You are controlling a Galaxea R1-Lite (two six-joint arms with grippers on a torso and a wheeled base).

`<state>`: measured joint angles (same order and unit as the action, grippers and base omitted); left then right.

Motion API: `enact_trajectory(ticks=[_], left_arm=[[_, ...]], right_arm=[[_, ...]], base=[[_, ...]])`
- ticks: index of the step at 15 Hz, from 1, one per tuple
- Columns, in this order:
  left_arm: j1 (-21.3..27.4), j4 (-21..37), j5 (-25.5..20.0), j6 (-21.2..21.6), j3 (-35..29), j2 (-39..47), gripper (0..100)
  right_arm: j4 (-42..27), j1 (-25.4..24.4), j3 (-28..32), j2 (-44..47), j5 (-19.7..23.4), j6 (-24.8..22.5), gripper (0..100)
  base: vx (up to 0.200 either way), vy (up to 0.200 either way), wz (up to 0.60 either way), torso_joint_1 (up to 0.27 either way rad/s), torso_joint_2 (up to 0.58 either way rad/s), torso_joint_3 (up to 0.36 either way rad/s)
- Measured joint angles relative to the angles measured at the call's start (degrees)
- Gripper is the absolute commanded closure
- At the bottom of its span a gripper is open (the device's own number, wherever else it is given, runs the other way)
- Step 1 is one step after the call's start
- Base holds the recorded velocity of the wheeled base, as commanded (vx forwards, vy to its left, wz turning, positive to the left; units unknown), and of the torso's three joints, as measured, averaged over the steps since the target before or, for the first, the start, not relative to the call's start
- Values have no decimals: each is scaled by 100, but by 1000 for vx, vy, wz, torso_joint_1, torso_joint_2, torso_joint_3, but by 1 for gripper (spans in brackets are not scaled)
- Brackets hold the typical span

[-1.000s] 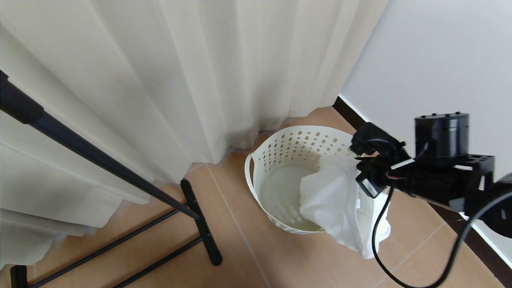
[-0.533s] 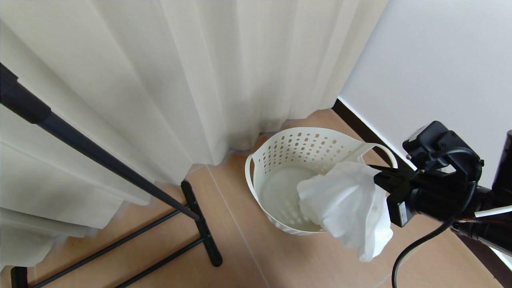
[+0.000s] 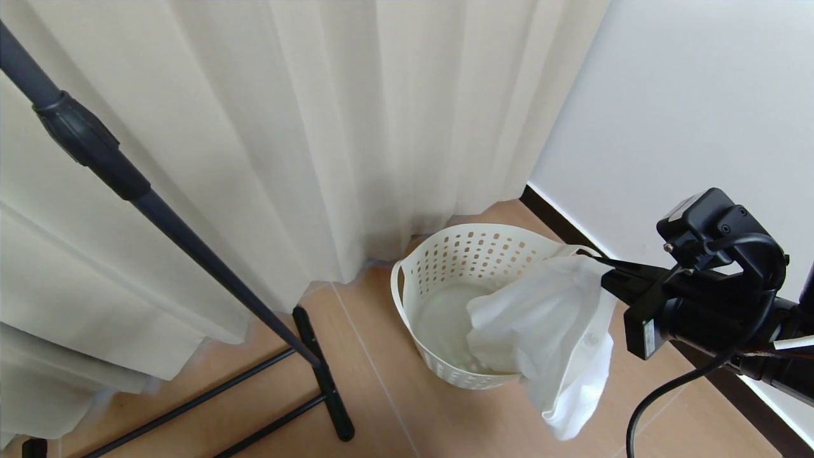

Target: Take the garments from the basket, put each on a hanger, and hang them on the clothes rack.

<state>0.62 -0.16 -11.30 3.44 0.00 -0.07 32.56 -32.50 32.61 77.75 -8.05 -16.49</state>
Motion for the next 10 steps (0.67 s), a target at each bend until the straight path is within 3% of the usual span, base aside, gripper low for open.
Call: enact_trajectory(ticks=[10], left_arm=[[0, 0, 13, -10, 0, 0, 0]], right_arm=[[0, 0, -11, -90, -7, 0, 100]], base=[[0, 0, 0, 0, 2, 203]])
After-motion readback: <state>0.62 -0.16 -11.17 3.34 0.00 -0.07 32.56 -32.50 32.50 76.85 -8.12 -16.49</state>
